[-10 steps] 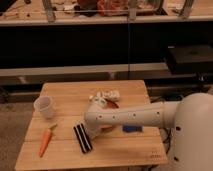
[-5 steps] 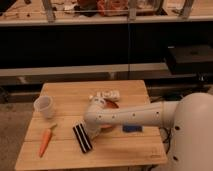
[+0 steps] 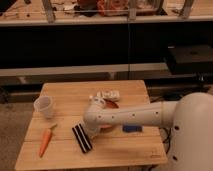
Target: Push the eraser across the table
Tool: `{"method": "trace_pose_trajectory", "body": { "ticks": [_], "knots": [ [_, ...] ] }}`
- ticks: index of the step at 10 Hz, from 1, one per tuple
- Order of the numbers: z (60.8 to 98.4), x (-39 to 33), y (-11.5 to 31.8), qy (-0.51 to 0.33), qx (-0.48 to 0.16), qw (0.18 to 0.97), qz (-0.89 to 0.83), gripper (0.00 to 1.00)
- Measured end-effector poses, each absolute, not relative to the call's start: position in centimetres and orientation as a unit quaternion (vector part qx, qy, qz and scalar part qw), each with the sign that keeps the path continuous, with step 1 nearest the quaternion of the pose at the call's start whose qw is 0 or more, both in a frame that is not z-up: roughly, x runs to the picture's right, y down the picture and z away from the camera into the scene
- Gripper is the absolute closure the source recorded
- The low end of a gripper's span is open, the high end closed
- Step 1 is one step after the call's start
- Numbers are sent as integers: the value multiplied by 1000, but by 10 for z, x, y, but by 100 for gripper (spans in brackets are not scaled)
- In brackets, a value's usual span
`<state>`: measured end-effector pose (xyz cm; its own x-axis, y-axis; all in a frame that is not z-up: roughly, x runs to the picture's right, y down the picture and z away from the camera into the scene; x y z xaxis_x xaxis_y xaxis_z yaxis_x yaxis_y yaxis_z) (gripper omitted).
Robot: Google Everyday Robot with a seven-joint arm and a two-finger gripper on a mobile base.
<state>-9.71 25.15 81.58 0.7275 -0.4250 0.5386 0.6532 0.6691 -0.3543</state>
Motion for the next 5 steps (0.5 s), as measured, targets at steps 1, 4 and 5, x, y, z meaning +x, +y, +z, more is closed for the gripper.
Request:
{"method": "trace_pose_trajectory", "body": {
  "ticks": [1, 4, 5],
  "knots": [
    [816, -97, 252, -211, -271, 889, -304, 100],
    [817, -99, 252, -213, -270, 888, -306, 100],
    [817, -99, 251, -213, -269, 888, -307, 100]
  ]
}}
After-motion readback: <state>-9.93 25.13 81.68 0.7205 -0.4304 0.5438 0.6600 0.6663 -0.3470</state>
